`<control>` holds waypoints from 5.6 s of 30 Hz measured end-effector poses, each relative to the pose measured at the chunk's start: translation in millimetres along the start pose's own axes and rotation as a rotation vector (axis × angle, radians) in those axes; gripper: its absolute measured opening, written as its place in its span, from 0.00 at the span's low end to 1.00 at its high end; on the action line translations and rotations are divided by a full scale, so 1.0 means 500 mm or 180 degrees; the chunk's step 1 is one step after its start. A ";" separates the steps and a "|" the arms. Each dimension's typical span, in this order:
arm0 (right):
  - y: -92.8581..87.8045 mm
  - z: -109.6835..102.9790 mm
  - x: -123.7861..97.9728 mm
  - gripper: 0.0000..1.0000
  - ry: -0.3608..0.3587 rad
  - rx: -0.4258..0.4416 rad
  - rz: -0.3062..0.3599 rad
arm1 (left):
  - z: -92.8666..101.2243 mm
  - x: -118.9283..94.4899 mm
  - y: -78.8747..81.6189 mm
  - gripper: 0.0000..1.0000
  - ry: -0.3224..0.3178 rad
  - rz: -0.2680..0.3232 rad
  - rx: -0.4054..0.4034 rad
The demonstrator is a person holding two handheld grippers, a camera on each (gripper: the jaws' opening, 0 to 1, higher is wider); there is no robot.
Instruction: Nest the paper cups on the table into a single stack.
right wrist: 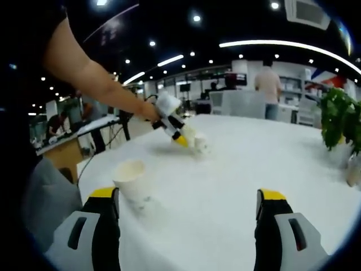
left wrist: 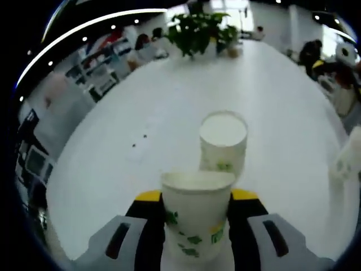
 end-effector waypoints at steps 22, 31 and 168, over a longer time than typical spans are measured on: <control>0.034 -0.011 -0.013 1.00 -0.0001 0.0043 0.0046 | -0.006 -0.116 0.128 0.41 0.0940 0.1266 -0.0923; 0.043 -0.022 -0.017 1.00 0.0013 0.0007 0.0062 | 0.013 -0.131 0.182 0.40 0.1037 0.1490 -0.0917; 0.021 -0.090 -0.082 1.00 0.0201 -0.0150 0.0073 | 0.510 -0.179 0.169 0.41 0.1034 0.2338 -0.1048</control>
Point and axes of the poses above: the point that each gripper's makers call its tool centre point, and the gripper's own axes: x roughly forward along the fingers, z roughly to its right, y roughly out of its top, the point moved 10 cm from there along -x, roughly backward along the fingers, and after that the axes turned 14 degrees about x, right-handed, at the moved point
